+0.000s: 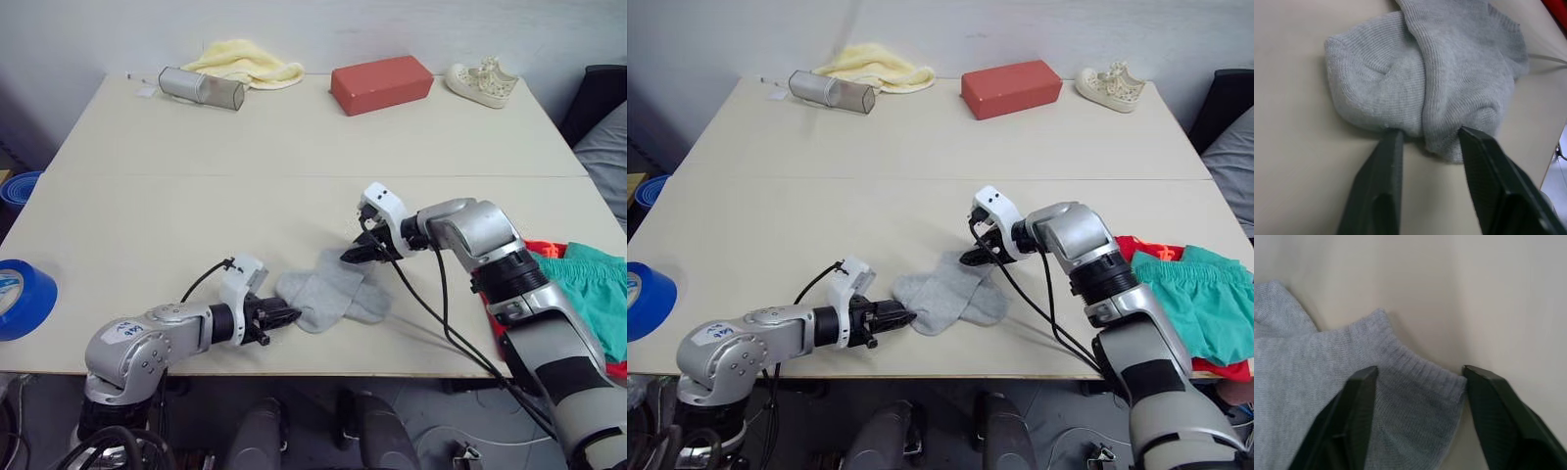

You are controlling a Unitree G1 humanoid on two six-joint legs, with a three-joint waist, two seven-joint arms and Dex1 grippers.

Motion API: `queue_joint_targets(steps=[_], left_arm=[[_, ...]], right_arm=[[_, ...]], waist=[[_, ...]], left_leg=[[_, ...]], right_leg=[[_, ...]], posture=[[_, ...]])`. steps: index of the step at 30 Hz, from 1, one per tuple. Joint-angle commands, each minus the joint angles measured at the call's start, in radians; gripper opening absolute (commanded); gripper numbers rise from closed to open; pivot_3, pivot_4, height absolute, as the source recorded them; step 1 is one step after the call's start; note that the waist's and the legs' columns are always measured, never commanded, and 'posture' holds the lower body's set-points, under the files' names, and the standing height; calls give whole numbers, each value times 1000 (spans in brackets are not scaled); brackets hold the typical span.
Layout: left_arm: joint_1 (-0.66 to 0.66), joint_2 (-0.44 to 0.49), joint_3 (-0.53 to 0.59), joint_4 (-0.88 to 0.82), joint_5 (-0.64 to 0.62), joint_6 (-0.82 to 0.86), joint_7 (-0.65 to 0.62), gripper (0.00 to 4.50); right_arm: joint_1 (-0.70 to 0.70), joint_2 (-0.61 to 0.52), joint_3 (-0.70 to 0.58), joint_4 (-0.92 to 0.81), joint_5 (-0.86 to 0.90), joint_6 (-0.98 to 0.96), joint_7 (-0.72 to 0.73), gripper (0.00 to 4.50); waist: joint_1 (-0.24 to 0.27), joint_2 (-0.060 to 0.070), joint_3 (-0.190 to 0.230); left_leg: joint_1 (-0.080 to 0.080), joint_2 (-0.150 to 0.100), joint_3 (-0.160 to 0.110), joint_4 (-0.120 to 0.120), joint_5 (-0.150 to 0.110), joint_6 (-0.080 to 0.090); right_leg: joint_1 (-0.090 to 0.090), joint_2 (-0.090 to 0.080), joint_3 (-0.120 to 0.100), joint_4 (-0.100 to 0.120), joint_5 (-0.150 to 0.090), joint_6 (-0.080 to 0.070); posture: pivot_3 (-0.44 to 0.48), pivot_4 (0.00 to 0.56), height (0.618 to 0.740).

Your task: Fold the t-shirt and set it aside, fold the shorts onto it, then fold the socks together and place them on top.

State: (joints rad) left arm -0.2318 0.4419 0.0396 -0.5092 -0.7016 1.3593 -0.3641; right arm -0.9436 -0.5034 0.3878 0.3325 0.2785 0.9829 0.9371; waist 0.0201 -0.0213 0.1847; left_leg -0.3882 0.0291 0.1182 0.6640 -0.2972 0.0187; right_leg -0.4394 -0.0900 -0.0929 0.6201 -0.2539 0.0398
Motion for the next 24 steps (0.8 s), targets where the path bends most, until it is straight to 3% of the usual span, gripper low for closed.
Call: queue_joint_targets(steps=[1, 2, 5, 24], left_arm=[[21, -11, -46, 14, -17, 46, -11, 350], [20, -10, -42, 12, -23, 51, -14, 32], [21, 0, -21, 3, -47, 48, -43, 0], [6, 143, 120, 101, -159, -34, -242, 0]], right_arm=[[12, -6, -33, -56, 10, 3, 18, 1436], [17, -7, -42, -65, 11, -2, 17, 1058], [35, -13, -84, -102, 14, -14, -5, 12], [178, -63, -340, -465, 154, 202, -147, 12]], waist=[[-2, 0, 0], [-2, 0, 0], [-2, 0, 0], [-25, 2, 2]], left_leg=[[-1, 0, 0, 0, 0, 1], [-1, 0, 0, 0, 0, 1], [-3, 0, 0, -1, 1, 3], [-7, 1, -2, -2, 1, 1]], right_leg=[[-1, 0, 0, 0, 0, 0], [-1, 0, 0, 0, 0, 0], [-3, 0, 0, -1, 0, 0], [-6, 0, -3, -2, -1, -1]], posture=[[0, 150, 740], [0, 150, 740], [0, 150, 740], [0, 150, 740]])
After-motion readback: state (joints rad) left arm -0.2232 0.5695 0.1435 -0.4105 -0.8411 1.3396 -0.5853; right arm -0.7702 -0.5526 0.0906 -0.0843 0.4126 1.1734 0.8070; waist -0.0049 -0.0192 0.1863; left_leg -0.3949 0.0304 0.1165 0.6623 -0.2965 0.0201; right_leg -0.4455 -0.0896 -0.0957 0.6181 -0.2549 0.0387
